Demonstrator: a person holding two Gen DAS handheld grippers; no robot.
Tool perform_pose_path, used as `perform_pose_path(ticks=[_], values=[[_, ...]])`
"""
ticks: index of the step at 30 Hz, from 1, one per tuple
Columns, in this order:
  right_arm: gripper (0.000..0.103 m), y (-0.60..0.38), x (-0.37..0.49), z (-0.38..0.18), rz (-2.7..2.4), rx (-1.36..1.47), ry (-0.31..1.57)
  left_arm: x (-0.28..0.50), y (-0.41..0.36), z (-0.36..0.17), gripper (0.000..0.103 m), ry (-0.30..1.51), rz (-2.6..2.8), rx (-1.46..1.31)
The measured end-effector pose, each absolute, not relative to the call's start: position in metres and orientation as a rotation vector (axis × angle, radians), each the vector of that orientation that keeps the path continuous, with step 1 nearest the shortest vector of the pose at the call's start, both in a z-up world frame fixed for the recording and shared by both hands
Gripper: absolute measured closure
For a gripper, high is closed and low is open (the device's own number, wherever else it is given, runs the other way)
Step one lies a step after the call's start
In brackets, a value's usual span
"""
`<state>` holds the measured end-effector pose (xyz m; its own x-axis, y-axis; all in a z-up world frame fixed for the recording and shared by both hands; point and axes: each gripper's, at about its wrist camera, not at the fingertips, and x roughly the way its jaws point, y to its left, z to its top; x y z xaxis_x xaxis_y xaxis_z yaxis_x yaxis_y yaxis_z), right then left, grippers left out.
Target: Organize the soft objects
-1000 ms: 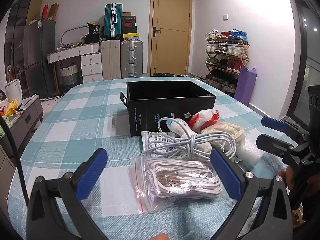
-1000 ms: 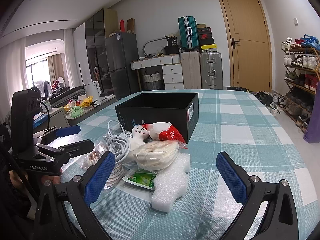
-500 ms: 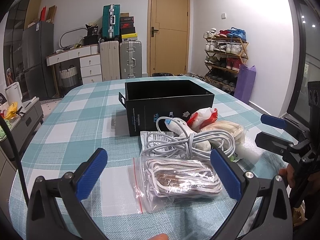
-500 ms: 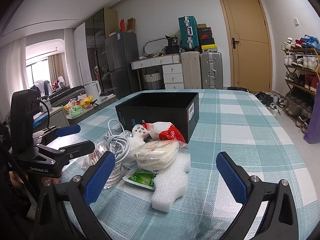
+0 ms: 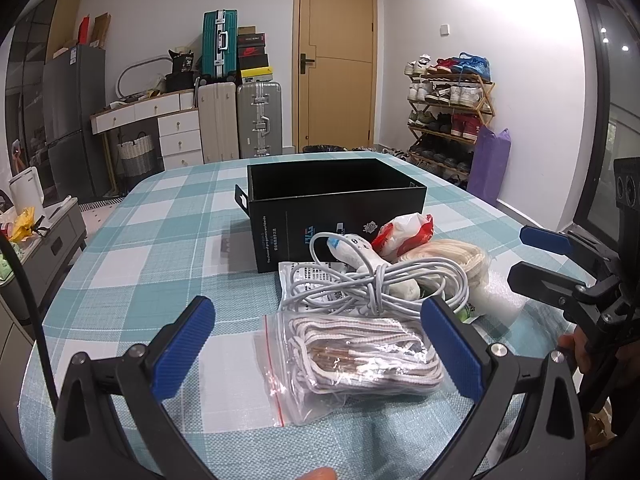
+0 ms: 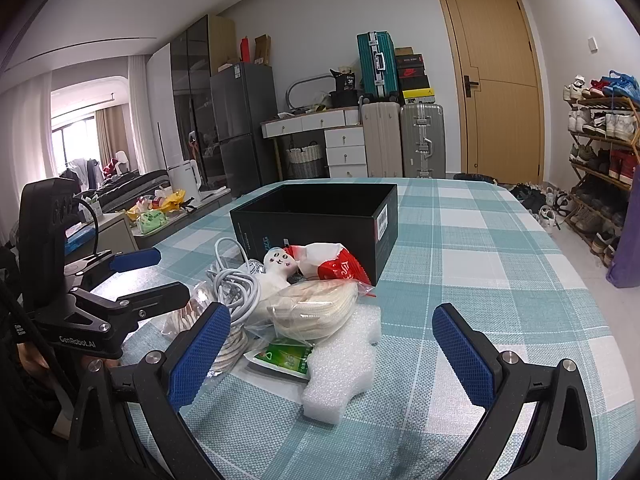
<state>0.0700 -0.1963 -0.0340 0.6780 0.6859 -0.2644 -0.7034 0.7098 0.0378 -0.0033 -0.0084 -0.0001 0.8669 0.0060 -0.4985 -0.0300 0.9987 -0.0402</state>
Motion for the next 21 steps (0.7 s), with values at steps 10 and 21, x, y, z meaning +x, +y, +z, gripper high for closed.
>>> perform_pose_path(ticks=[10,21], values=[[0.0,-0.196,0.0698,-0.034,0.78,-0.07,0.269,-0.0029,-0.0114,-0.001,0.0,0.526,0.008,-0.036],[0.0,-0.196,0.07,-0.034,0.78,-0.073,0.27,-0.003,-0.0121,-0.0013,0.0,0.526,0.007,-0.027]])
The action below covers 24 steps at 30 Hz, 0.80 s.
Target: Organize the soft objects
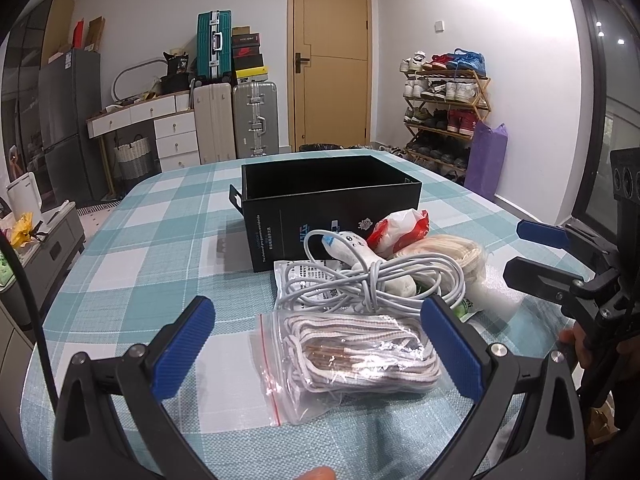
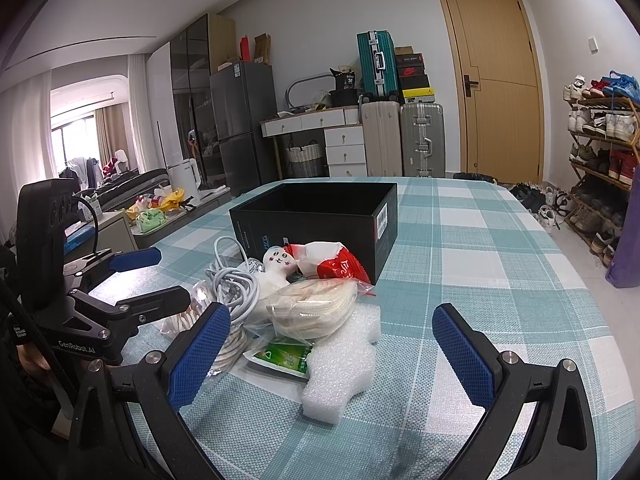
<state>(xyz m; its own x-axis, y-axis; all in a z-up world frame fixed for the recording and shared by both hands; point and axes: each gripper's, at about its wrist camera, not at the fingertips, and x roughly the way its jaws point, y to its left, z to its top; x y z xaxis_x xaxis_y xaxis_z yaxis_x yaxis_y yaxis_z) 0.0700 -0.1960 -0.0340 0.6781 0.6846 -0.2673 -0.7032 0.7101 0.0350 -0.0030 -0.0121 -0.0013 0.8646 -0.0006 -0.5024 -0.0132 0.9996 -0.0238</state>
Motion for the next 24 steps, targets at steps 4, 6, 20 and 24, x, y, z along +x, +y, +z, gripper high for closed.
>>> perform_pose_path(ticks=[4,6,20,24], values=[[0.0,-0.197,0.072,-0.035,0.779,-0.073,0.27,-0.002,-0.013,-0.002,0.0,0.529,0.0,-0.024],[0.0,-0.198,0.072,-0.035,0.777,-0.074,0.272,-0.002,-0.014,-0.002,0.0,0.529,-0.001,-0.021],[0.0,-0.189,0.076,-0.037,0.767,-0.102,0.303,0.006,-0.003,-0.001,0.0,0.582,-0.025,-0.072],[0.0,-0.191,0.075,-0.036,0.77,-0.107,0.316,0.007,-0.003,0.0,0.0,0.606,-0.015,-0.054]])
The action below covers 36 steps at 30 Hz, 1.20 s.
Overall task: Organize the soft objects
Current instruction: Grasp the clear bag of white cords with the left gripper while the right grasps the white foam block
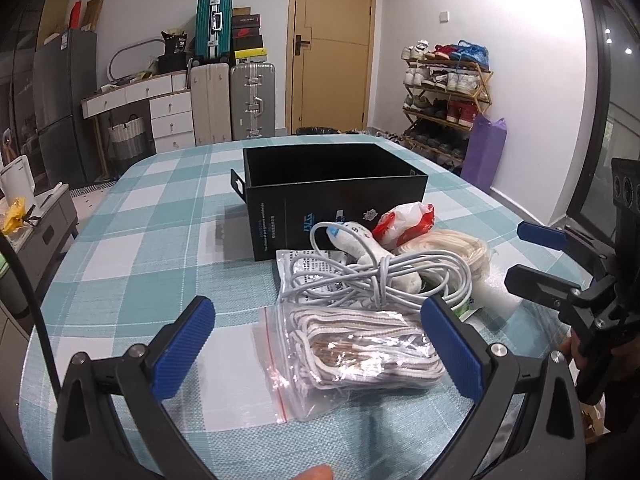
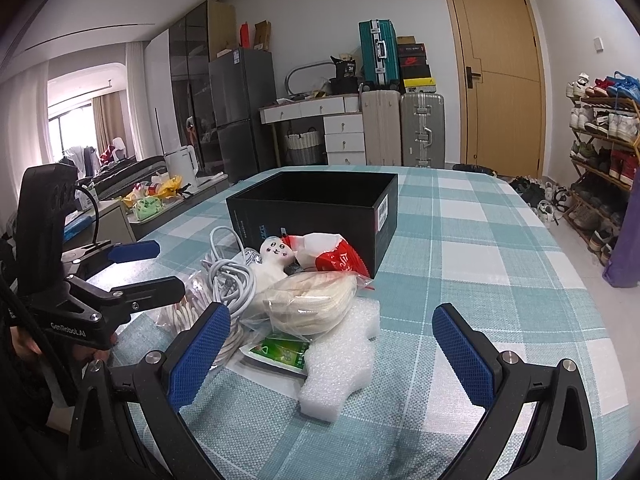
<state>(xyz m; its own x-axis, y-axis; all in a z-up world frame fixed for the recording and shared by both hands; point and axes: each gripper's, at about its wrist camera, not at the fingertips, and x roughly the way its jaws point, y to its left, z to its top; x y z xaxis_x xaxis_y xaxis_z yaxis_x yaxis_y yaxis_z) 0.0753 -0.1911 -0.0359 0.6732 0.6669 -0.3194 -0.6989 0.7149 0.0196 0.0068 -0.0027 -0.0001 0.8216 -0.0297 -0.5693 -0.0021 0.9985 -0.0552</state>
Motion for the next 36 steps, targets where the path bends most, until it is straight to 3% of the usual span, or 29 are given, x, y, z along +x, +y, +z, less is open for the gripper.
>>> perform_pose_path(ticks=[15,27,32,36], values=[[0.0,-0.187,0.093,-0.042,0.692,-0.161,0.498,0.011,-0.021,-0.007,0.0,0.702,-0.094,-0.02],[0.004,-0.179,0.096,-0.049,0.689,-0.183,0.529,0.02,-0.031,-0.019,0.0,0.774,-0.102,-0.014],[0.014,-0.174,0.1,-0.051,0.681,-0.191,0.545,0.023,-0.033,-0.024,0.0,0.803,-0.082,-0.008],[0.031,-0.174,0.104,-0.052,0.69,-0.18,0.558,0.025,-0.03,-0.027,0.0,0.807,-0.09,-0.02]])
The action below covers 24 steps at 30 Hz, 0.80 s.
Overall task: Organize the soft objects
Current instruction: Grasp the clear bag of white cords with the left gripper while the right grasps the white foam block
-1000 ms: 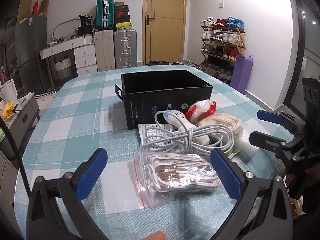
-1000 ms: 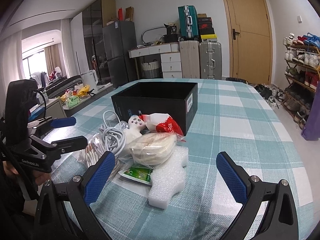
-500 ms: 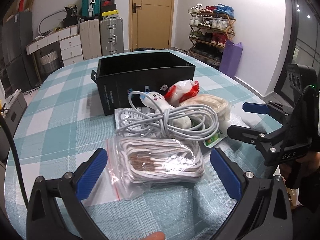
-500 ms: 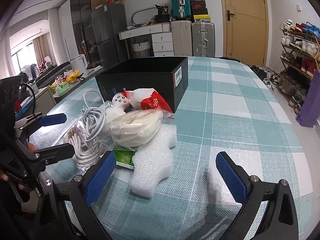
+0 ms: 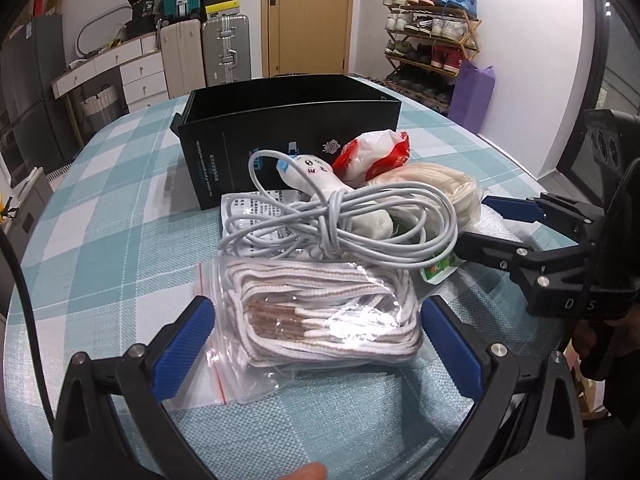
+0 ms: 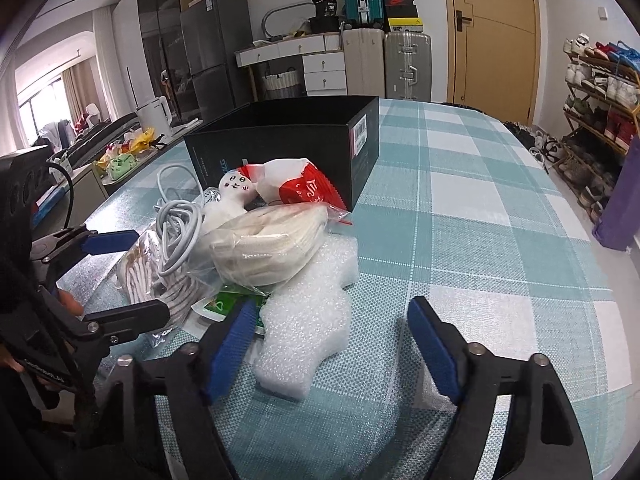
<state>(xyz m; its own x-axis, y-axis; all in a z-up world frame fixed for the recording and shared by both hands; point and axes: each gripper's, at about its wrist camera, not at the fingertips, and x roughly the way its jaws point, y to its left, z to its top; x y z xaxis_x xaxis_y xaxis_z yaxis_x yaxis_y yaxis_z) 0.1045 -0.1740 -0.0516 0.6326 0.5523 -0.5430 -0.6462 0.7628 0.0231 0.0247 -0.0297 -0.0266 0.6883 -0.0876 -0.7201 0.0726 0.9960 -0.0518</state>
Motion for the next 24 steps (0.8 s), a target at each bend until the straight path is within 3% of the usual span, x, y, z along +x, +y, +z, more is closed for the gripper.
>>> perform_pose_path(ticks=[4,7,9,12,13,14,16,18,20,21,24], values=[[0.052,-0.172,0.104,-0.052,0.721,-0.187,0.554,0.025,-0.028,-0.027,0.002,0.805,-0.097,-0.025],[0.063,-0.171,0.101,-0.052,0.736,-0.192,0.552,0.022,-0.028,-0.025,0.01,0.789,-0.112,-0.023],[0.063,-0.17,0.099,-0.051,0.73,-0.205,0.542,0.02,-0.027,-0.023,0.016,0.777,-0.116,-0.011],[0.064,-0.169,0.095,-0.05,0.725,-0.223,0.516,0.015,-0.026,-0.019,0.035,0.752,-0.131,-0.007],[0.064,-0.169,0.095,-0.05,0.723,-0.226,0.508,0.014,-0.026,-0.017,0.051,0.746,-0.14,-0.013],[0.065,-0.17,0.094,-0.05,0.722,-0.228,0.504,0.015,-0.025,-0.015,0.056,0.75,-0.145,-0.019],[0.065,-0.169,0.094,-0.049,0.722,-0.228,0.503,0.016,-0.024,-0.016,0.055,0.758,-0.143,-0.021],[0.065,-0.169,0.094,-0.049,0.725,-0.229,0.501,0.017,-0.024,-0.015,0.045,0.762,-0.137,-0.02],[0.065,-0.17,0.094,-0.049,0.727,-0.228,0.497,0.018,-0.022,-0.016,0.017,0.768,-0.143,-0.036],[0.065,-0.171,0.094,-0.049,0.728,-0.227,0.498,0.018,-0.022,-0.017,0.012,0.771,-0.137,-0.039],[0.065,-0.171,0.095,-0.049,0.731,-0.224,0.498,0.022,-0.023,-0.021,0.009,0.801,-0.143,-0.033]])
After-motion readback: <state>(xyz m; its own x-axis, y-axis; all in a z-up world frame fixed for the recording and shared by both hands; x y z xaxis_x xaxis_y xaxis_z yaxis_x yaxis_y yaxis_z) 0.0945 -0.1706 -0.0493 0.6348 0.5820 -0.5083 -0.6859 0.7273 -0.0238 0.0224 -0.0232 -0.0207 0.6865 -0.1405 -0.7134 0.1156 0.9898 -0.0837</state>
